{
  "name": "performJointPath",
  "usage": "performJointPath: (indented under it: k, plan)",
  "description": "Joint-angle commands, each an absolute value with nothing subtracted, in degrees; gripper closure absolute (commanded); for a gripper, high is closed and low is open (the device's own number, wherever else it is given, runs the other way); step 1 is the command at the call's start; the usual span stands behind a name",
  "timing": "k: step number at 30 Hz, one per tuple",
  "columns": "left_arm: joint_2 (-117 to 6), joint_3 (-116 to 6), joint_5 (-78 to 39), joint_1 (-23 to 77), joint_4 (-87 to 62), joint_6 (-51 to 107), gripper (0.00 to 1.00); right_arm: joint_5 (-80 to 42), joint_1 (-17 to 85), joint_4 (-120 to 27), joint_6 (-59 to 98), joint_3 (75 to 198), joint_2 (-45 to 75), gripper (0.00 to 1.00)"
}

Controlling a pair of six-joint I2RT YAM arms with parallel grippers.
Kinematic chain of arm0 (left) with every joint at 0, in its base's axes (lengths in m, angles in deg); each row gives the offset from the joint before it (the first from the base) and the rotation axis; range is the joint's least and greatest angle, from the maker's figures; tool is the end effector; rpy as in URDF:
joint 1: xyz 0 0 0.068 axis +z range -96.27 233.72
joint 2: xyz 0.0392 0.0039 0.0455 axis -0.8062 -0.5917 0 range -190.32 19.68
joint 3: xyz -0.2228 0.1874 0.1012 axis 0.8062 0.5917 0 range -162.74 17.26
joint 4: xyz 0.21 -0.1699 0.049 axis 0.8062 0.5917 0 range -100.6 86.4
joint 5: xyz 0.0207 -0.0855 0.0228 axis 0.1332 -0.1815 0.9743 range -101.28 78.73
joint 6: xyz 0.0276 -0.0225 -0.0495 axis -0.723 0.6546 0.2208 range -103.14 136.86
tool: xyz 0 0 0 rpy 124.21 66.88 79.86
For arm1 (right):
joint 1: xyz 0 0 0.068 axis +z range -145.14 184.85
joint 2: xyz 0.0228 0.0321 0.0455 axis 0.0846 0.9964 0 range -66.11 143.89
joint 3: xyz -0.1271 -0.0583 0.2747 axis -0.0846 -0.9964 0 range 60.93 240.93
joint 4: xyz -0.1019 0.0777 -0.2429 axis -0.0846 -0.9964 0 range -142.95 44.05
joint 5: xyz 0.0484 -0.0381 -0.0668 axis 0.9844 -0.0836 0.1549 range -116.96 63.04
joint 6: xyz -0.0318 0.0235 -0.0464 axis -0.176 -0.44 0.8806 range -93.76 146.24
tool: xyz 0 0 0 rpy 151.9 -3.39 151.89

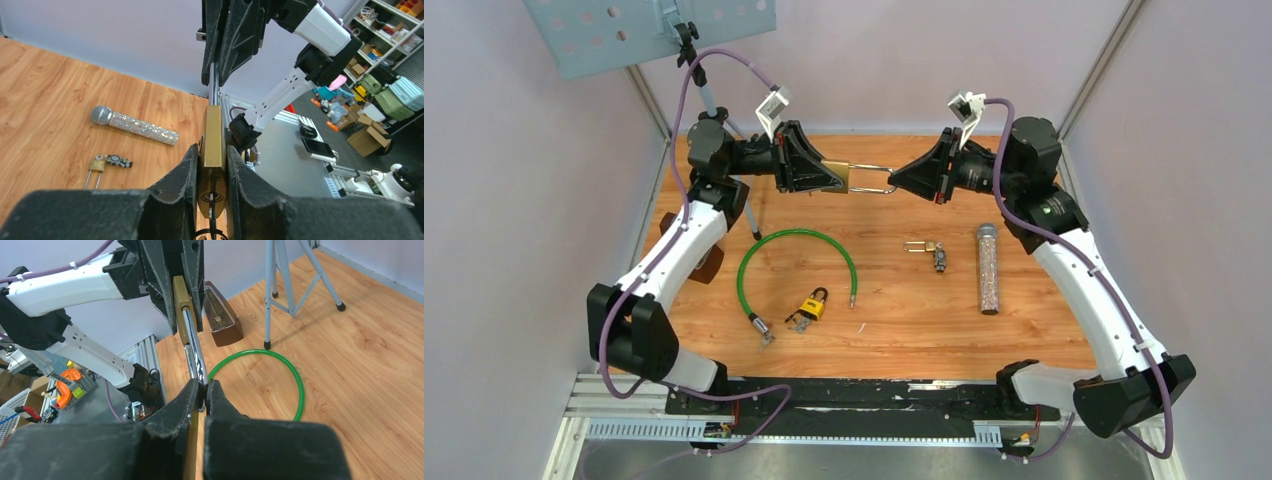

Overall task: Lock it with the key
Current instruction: Lock the lock.

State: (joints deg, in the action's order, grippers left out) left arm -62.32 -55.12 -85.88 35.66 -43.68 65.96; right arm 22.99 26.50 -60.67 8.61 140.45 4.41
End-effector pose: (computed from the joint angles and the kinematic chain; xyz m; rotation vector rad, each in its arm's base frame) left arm 0.2930 -0.1418 0.4612 0.9530 1.4263 -1.6542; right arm 0.2371 0.1317 0.4863 -0.7522 1.6236 1.2248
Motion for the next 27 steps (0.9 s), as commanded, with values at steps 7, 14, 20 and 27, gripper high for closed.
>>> performJointPath:
  k: [7, 14, 20, 27]
  plan:
    - [-67.95, -55.83, -83.53, 35.01, -87.06, 98.05, 1.0, 18.16, 29.62, -54.33, 7.95, 140.05, 6.21, 1.0]
    - [-68.95, -56.16, -82.96, 32.64, -87.29, 98.32, 1.0, 11.15, 32.21, -48.36, 8.51, 136.38, 5.06, 1.0]
    - [-64.58, -53.55, -77.21, 31.3, -69.31, 81.54, 1.0, 8.12, 34.73, -46.51, 7.85, 135.33, 5.39, 1.0]
    - [-59.93, -51.45, -73.33, 30.49, -55.5, 70.79, 1.0, 8.69, 35.59, -42.12, 6.12, 133.09, 5.74, 1.0]
